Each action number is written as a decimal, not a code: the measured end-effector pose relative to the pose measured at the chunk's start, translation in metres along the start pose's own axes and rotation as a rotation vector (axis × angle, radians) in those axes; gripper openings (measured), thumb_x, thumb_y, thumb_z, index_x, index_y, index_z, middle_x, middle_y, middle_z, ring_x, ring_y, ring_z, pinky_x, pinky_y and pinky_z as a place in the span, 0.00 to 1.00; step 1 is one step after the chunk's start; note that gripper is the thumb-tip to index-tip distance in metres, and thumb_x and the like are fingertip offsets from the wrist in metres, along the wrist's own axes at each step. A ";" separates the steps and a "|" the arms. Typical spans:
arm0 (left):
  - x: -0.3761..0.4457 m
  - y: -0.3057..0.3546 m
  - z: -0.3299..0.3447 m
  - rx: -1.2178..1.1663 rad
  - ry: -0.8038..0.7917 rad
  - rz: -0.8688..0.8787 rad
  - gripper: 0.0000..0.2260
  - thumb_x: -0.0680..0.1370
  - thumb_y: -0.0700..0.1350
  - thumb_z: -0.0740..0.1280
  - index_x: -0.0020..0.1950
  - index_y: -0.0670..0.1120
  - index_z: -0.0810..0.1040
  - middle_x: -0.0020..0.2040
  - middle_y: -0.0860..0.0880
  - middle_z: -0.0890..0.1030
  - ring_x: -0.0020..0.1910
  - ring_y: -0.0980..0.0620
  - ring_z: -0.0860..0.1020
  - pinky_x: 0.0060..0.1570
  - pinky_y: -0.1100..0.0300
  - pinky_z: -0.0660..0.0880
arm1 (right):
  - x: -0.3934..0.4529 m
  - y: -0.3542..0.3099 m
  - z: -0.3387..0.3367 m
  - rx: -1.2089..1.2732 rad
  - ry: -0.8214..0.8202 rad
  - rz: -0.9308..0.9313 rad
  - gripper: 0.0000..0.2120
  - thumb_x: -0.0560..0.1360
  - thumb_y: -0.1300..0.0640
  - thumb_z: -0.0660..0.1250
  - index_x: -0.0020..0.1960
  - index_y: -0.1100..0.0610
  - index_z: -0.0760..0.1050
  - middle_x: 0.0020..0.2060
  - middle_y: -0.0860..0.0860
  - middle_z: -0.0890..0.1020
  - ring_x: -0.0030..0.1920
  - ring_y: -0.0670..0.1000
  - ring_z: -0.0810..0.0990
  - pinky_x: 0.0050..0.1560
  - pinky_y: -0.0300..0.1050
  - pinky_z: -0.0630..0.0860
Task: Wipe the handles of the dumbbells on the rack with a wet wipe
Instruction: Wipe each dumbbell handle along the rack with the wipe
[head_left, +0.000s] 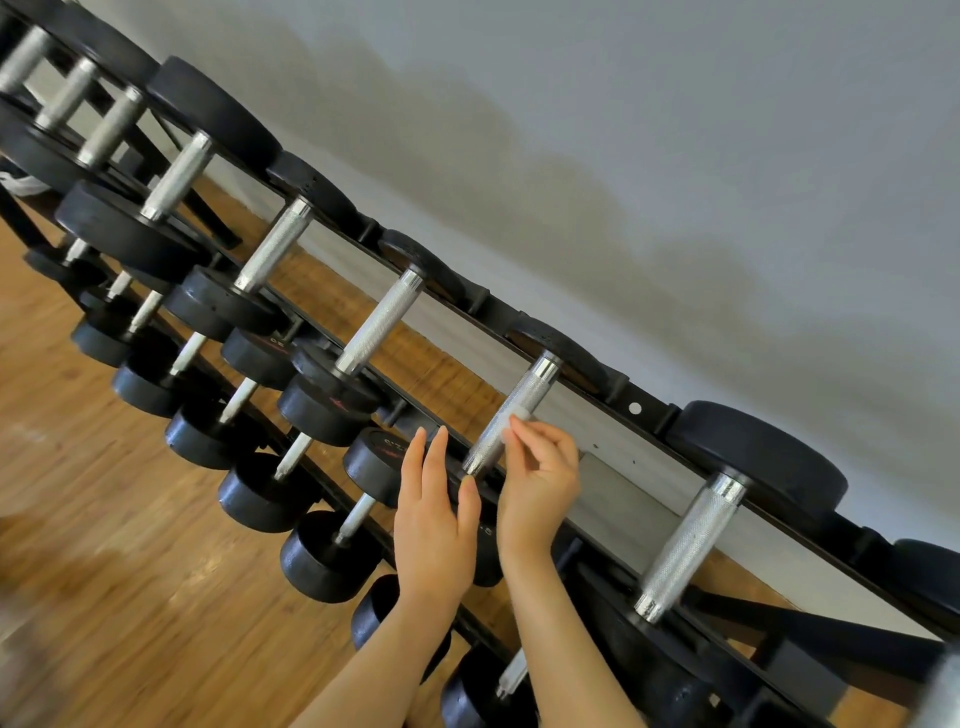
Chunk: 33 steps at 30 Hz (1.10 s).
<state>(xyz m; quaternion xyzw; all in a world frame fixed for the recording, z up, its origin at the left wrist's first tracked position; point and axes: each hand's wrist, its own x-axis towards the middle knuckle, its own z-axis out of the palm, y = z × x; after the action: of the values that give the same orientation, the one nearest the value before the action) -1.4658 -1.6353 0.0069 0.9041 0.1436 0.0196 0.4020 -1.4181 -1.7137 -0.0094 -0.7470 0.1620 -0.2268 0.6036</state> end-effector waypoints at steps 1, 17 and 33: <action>0.000 0.000 0.000 -0.003 -0.004 0.001 0.26 0.82 0.53 0.57 0.79 0.55 0.56 0.80 0.56 0.52 0.61 0.81 0.52 0.60 0.63 0.61 | 0.001 0.000 -0.001 -0.003 -0.015 -0.003 0.10 0.73 0.63 0.71 0.53 0.55 0.83 0.49 0.49 0.78 0.49 0.47 0.80 0.47 0.34 0.79; 0.000 -0.001 -0.002 0.014 -0.010 0.024 0.26 0.81 0.55 0.56 0.79 0.56 0.55 0.80 0.56 0.52 0.67 0.73 0.50 0.65 0.63 0.57 | 0.013 -0.003 -0.003 -0.005 -0.019 0.041 0.10 0.73 0.65 0.71 0.53 0.57 0.83 0.50 0.53 0.79 0.47 0.45 0.80 0.46 0.32 0.78; -0.002 -0.004 -0.003 0.043 0.021 0.045 0.31 0.79 0.63 0.49 0.80 0.53 0.55 0.80 0.55 0.51 0.76 0.60 0.52 0.68 0.62 0.54 | 0.019 -0.003 -0.009 -0.201 -0.141 -0.130 0.09 0.76 0.60 0.69 0.55 0.54 0.82 0.48 0.44 0.76 0.48 0.50 0.78 0.45 0.49 0.81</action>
<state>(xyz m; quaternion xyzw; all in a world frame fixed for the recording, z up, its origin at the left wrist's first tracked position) -1.4691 -1.6312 0.0060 0.9153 0.1278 0.0351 0.3803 -1.4068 -1.7301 -0.0021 -0.8266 0.0923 -0.1951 0.5198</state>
